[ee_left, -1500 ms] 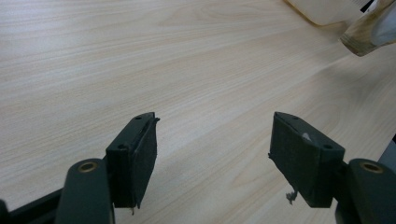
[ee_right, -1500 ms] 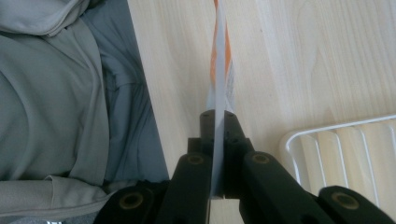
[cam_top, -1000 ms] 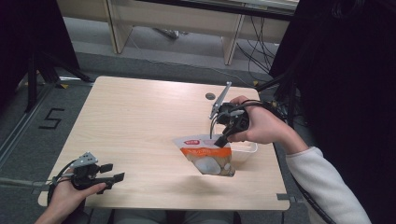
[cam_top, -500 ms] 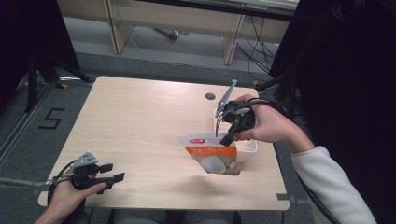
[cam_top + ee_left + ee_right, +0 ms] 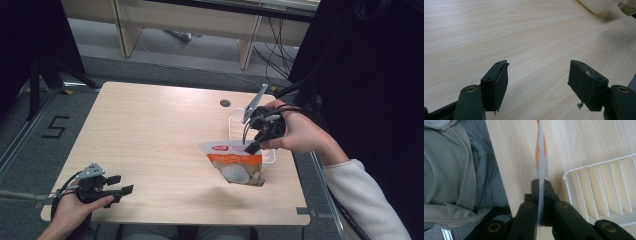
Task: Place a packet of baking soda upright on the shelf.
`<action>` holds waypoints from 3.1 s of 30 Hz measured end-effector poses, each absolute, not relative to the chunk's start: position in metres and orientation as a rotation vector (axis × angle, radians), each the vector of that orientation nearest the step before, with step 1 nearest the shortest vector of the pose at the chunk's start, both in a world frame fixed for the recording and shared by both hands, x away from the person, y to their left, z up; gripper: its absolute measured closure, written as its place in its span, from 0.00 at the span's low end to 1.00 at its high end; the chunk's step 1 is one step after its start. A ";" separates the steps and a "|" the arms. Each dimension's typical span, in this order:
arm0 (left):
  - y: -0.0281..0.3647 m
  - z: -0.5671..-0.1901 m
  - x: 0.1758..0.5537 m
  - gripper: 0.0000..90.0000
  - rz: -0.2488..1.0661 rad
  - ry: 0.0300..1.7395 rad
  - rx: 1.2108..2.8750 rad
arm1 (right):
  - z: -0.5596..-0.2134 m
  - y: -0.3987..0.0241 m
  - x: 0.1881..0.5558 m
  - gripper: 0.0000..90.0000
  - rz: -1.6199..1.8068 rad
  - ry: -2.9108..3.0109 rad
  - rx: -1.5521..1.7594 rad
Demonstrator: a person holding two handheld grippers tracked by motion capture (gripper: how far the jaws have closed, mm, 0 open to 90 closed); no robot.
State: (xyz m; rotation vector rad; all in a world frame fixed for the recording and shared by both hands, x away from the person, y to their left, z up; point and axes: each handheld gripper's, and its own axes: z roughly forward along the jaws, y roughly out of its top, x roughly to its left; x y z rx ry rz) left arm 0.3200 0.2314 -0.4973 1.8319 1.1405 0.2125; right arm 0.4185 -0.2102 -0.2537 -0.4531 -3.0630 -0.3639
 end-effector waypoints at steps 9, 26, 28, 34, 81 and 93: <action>0.231 -0.497 0.320 0.35 0.215 1.141 1.833 | -0.251 -0.220 0.418 1.00 -0.390 -3.048 -0.483; 0.230 -0.498 0.320 0.35 0.206 1.144 1.834 | -0.237 -0.238 0.420 1.00 -0.390 -3.068 -0.540; 0.231 -0.498 0.320 0.35 0.205 1.142 1.836 | -0.235 -0.240 0.420 1.00 -0.393 -3.070 -0.542; 0.230 -0.498 0.320 0.35 0.206 1.143 1.834 | -0.230 -0.244 0.421 1.00 -0.390 -3.074 -0.567; 0.230 -0.497 0.320 0.35 0.216 1.135 1.846 | -0.201 -0.269 0.446 1.00 -0.426 -3.114 -0.638; 0.231 -0.498 0.321 0.35 0.210 1.131 1.843 | -0.202 -0.267 0.456 1.00 -0.417 -3.122 -0.603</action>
